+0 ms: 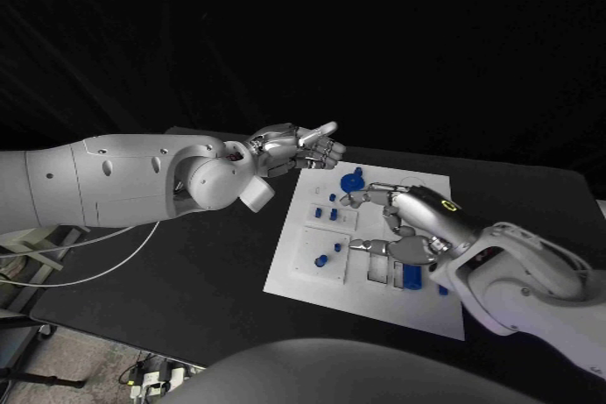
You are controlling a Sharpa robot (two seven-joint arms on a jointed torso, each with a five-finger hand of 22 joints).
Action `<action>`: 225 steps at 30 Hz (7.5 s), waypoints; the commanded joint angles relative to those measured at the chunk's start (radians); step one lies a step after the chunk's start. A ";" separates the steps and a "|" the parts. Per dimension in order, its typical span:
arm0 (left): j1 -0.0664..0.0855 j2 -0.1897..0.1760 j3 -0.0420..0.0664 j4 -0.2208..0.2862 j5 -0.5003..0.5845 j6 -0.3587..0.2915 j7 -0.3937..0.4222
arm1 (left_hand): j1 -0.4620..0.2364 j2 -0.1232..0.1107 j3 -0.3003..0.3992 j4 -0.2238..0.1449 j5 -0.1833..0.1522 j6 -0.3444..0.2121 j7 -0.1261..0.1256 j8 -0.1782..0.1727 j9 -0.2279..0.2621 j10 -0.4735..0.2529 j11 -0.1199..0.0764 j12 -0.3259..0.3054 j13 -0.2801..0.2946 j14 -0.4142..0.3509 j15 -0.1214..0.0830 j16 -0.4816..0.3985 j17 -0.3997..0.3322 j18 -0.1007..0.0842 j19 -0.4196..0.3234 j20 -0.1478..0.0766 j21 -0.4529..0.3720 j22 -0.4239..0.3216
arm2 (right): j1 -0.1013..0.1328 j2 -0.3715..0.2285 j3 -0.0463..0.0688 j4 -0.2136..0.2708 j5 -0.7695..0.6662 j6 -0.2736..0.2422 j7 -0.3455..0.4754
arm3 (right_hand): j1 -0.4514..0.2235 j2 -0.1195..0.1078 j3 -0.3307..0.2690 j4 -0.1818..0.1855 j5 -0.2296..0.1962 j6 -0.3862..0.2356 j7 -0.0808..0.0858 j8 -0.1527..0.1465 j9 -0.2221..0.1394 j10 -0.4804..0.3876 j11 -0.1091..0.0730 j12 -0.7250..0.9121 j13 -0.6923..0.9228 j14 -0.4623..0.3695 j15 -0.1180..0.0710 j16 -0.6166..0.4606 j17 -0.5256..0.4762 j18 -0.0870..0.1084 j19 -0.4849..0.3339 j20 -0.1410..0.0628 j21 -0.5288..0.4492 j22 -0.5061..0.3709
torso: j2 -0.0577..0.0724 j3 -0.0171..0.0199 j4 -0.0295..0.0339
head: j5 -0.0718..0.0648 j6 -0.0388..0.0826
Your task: Assemble the parts on the task board
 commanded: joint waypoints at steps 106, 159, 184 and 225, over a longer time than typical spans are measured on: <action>-0.042 0.079 0.001 -0.054 -0.036 0.058 -0.030 | 0.036 0.008 -0.007 0.002 0.013 0.007 0.009 0.011 -0.007 0.018 -0.004 0.010 -0.005 0.007 0.003 0.015 -0.006 0.019 0.023 0.002 0.020 0.010 | 0.072 0.148 -0.025 -0.302 0.283 0.805 -0.756 | -0.442 0.079 0.042 -0.141 0.238 0.463 -0.093 0.110 0.191 1.000 -0.179 0.965 1.056 0.269 -0.131 0.216 0.431 -0.048 0.199 -0.125 0.292 0.172 | 0.001 0.0006 0.0007 | -0.193 0.000; -0.045 0.067 0.001 -0.051 -0.037 0.055 -0.037 | 0.042 0.006 -0.009 0.001 0.017 0.006 0.010 0.011 -0.009 0.017 -0.004 0.009 -0.006 0.006 0.003 0.014 -0.008 0.019 0.021 0.002 0.019 0.009 | 0.106 0.244 -0.024 -0.343 0.490 0.721 -0.758 | -0.427 0.085 0.109 -0.201 0.257 0.397 -0.101 0.170 0.420 1.000 -0.187 0.965 1.056 0.269 -0.137 0.216 0.431 -0.030 0.156 -0.131 0.196 0.148 | 0.001 0.0010 0.0018 | -0.157 0.000; -0.045 0.057 0.001 -0.050 -0.042 0.059 -0.049 | 0.044 0.005 -0.010 0.000 0.018 0.007 0.010 0.011 -0.009 0.017 -0.004 0.009 -0.007 0.006 0.003 0.015 -0.008 0.018 0.020 0.001 0.018 0.008 | 0.079 0.271 -0.024 -0.362 0.487 0.726 -0.761 | -0.483 0.083 0.092 -0.172 0.128 0.391 -0.091 0.142 0.443 1.000 -0.179 0.965 1.056 0.269 -0.131 0.216 0.431 -0.029 0.155 -0.125 0.181 0.146 | 0.001 0.0006 0.0010 | -0.154 0.000; -0.045 0.055 0.001 -0.049 -0.046 0.062 -0.061 | 0.053 0.002 -0.012 -0.001 0.024 0.008 0.009 0.013 -0.010 0.018 -0.005 0.010 -0.008 0.006 0.003 0.015 -0.010 0.018 0.017 0.001 0.017 0.007 | 0.088 0.158 -0.023 -0.278 0.532 0.593 -0.708 | -0.496 0.071 -0.049 -0.071 -0.017 0.398 -0.086 0.098 0.491 1.000 -0.175 0.965 1.056 0.269 -0.128 0.216 0.431 -0.031 0.172 -0.122 0.179 0.151 | 0.001 0.0009 0.0008 | -0.141 0.000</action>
